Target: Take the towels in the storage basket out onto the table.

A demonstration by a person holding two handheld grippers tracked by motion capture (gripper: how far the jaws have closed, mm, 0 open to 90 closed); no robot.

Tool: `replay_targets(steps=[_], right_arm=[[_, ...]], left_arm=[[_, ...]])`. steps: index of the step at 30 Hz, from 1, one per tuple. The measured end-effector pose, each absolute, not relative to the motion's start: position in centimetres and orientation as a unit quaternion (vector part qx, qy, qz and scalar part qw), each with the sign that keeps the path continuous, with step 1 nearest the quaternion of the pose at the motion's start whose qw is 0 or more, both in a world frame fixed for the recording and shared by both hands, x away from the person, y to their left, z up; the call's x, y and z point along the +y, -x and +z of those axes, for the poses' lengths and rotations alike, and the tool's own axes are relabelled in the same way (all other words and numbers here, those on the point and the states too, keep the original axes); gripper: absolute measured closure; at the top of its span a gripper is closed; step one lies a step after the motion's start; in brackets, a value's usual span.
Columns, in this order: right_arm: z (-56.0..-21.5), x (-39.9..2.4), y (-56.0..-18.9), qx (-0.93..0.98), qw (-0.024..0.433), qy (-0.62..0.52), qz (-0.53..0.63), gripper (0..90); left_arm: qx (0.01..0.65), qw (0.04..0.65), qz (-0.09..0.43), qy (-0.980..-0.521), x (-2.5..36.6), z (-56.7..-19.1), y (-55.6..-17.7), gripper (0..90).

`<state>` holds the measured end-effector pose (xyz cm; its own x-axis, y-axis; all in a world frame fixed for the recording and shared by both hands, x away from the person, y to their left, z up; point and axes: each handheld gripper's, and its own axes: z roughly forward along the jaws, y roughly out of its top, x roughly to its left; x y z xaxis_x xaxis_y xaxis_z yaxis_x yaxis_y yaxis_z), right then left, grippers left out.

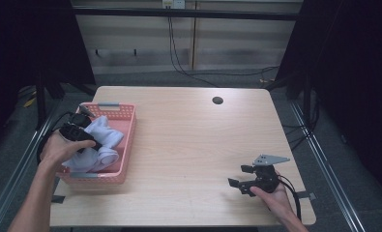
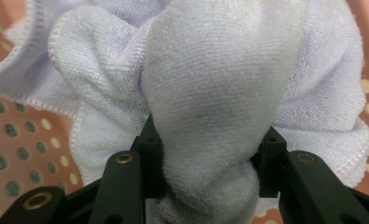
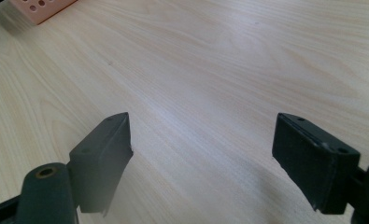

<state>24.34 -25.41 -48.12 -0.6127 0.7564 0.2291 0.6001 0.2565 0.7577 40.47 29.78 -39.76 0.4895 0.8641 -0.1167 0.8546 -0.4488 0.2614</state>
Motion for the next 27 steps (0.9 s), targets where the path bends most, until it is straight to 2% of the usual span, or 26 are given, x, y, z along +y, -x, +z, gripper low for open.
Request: replay_targets(steps=[27], right_arm=[[-48.0,-25.4,-24.3,0.788,0.092,-0.429,0.431,18.8]], left_arm=[[0.499,0.18,0.041,-0.846,30.8,-35.8,-39.7,56.0]])
